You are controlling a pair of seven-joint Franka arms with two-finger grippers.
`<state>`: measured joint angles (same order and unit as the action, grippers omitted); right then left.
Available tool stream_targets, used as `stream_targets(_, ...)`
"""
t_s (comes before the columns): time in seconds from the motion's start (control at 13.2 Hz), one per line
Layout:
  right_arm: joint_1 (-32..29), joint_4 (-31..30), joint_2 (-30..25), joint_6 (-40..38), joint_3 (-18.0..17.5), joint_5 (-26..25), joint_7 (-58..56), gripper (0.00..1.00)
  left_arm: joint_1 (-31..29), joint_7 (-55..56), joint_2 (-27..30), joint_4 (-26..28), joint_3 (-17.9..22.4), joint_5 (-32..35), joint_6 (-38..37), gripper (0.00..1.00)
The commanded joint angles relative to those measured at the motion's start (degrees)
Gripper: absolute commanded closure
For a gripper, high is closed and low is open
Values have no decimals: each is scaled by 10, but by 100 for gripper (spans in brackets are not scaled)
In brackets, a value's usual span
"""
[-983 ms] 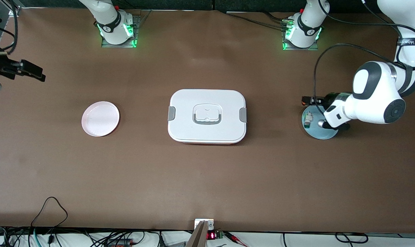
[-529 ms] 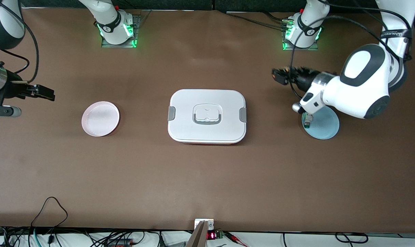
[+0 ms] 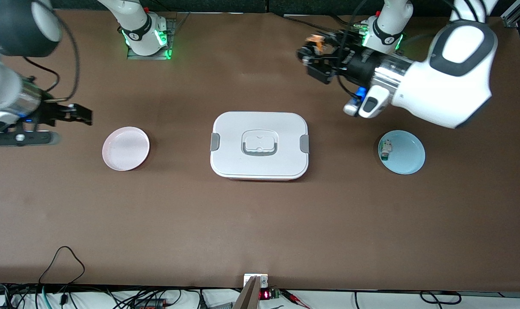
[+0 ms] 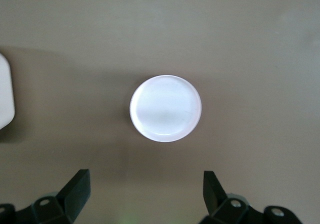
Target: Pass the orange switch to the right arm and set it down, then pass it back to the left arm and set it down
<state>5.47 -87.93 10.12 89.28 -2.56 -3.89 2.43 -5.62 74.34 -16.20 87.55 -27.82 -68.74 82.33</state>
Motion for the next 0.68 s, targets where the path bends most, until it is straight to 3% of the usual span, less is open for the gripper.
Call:
stream_targets(0.0,13,6,9,7,2,9,0,0,39,45,-12,-5,-1,-67,115,95)
stream_targets(0.15,8,7,10,7,4,55,0,0,83,65,-32,-7,-1,-103,193,95)
stream_targets(0.3,-4,6,9,-2,17,172,4,0,111,65,-38,-8,-2,-111,242,95)
stream_targets(0.6,-6,-10,5,7,20,329,0,0,126,56,-52,-12,-1,-125,253,96)
